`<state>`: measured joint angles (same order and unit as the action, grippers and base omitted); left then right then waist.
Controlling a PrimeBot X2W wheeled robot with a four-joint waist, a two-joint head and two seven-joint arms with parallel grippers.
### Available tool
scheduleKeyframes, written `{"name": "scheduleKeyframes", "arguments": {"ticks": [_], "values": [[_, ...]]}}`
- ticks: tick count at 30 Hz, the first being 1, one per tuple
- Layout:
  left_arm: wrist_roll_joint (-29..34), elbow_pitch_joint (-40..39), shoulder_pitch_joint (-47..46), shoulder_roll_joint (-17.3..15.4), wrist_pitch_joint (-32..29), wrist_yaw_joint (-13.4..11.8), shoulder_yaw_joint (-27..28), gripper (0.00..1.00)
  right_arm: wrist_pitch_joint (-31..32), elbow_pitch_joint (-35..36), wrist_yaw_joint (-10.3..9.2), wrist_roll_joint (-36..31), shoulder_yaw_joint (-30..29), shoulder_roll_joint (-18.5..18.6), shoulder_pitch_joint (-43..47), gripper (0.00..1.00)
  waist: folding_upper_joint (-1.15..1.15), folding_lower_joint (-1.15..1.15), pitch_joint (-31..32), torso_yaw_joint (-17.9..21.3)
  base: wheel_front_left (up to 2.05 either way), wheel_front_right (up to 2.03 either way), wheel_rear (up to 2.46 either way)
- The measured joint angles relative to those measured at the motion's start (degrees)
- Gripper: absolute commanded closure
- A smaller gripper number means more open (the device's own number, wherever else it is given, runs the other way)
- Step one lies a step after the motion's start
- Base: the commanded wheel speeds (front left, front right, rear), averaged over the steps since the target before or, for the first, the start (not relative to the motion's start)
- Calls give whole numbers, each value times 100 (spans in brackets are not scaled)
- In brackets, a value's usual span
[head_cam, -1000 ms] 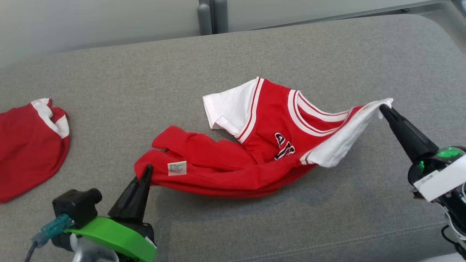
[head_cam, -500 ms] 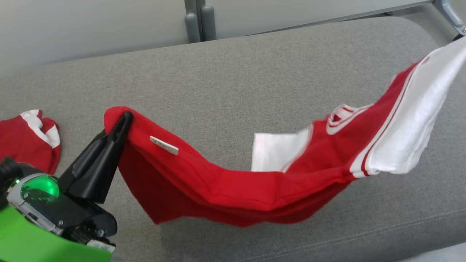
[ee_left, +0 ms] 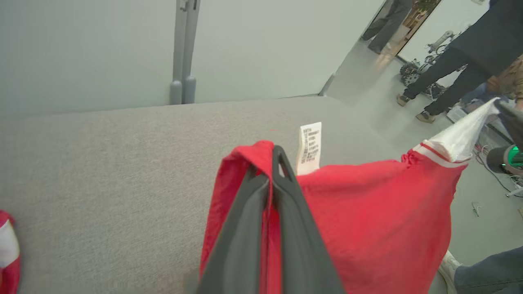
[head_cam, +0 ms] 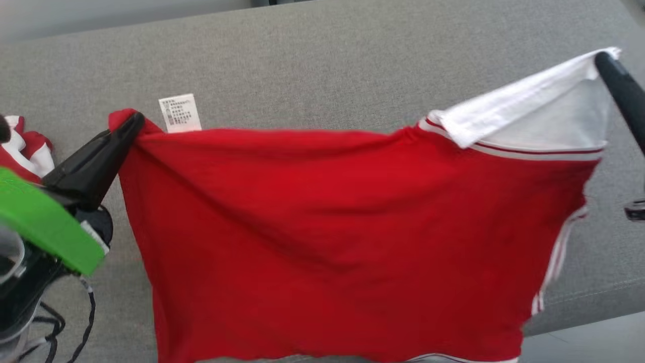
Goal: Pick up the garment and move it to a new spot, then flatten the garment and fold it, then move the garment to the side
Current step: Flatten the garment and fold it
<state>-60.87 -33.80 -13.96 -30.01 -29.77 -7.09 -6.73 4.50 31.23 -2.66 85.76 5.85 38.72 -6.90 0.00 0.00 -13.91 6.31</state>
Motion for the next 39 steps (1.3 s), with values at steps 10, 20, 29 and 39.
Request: {"name": "scheduleKeyframes", "arguments": {"ticks": [10,20,29,39], "values": [[1265,2626,-2571,588,143,-4,-881,100,-259,-2130,-627,-1085,708,-1459,-3705,100,0,1,-649,-276,0,0,0],[2037,3561,-4358,1828,2247,372,-843,100,-1489,-4444,-498,-2533,606,-2746,-5432,100,0,1,-445,-502,0,0,0],[2372,4049,-3242,1269,2704,1176,-1500,100,-1335,-4422,-488,-2557,1595,-3060,-4945,100,0,0,-664,-376,0,0,0],[2384,4443,-1318,1060,3619,1271,-1611,100,-1488,-4558,-14,-2249,1615,-2660,-2503,100,0,0,-912,-186,0,0,0]]}}
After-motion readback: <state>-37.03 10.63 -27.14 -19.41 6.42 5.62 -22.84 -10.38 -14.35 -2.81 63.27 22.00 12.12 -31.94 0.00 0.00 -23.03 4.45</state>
